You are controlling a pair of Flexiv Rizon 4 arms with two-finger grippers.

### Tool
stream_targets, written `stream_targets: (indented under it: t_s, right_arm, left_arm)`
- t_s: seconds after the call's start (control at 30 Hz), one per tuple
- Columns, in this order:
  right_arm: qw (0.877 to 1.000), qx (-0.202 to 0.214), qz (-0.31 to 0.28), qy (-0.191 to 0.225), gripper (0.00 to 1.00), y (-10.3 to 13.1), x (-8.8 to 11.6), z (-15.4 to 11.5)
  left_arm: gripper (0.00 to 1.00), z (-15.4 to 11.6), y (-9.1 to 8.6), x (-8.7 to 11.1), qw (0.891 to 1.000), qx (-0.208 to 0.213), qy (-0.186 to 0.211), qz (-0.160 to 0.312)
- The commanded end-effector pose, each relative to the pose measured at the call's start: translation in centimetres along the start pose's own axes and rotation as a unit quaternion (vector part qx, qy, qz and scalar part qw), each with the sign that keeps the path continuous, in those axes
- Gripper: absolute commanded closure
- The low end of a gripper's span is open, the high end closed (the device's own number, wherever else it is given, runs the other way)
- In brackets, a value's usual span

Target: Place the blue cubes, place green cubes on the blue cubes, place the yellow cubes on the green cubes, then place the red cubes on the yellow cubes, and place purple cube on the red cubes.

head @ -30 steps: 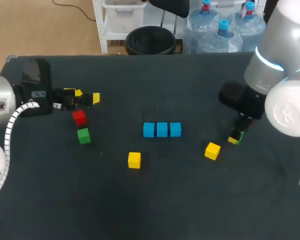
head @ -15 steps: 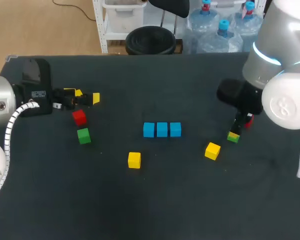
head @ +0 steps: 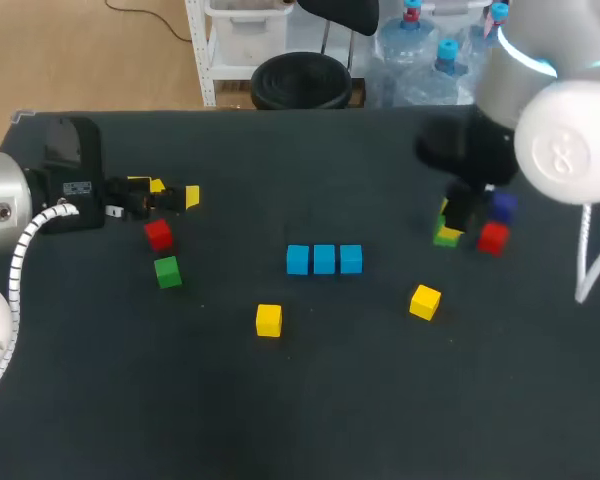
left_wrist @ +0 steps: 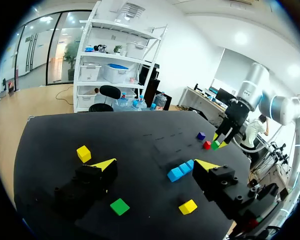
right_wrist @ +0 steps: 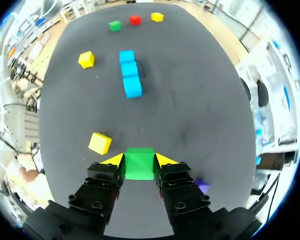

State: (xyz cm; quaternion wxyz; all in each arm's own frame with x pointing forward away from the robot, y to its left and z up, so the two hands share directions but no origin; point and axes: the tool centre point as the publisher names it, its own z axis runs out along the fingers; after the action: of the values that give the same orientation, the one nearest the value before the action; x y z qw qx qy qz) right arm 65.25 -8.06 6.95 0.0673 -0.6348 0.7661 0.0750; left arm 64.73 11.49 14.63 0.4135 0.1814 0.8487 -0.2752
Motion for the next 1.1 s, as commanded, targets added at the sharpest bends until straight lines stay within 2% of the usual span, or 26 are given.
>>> stream_targets:
  t_s: [0.03,0.27,0.6,0.83,1.1]
  right_arm:
    - [1.000,-0.007,-0.024,0.011,1.00,-0.6,-2.0,-0.4]
    - [0.998,-0.014,-0.067,0.011,1.00,-0.4,-4.9,0.0]
    - [0.994,-0.029,-0.102,0.011,1.00,0.3,-7.6,0.9]
    - [0.994,-0.056,-0.096,0.008,1.00,0.7,-9.1,1.6]
    - [0.994,-0.067,-0.083,0.018,1.00,0.3,-10.0,3.0]
  left_arm:
    - [0.00,-0.1,0.2,0.2,1.000,0.004,-0.004,0.000]
    - [0.00,-0.1,0.2,0.2,1.000,0.004,-0.004,0.000]
    - [0.00,-0.1,0.2,0.2,1.000,0.004,-0.004,0.000]
    - [0.00,-0.1,0.2,0.2,1.000,0.004,-0.004,0.000]
    - [0.00,-0.1,0.2,0.2,1.000,0.004,-0.004,0.000]
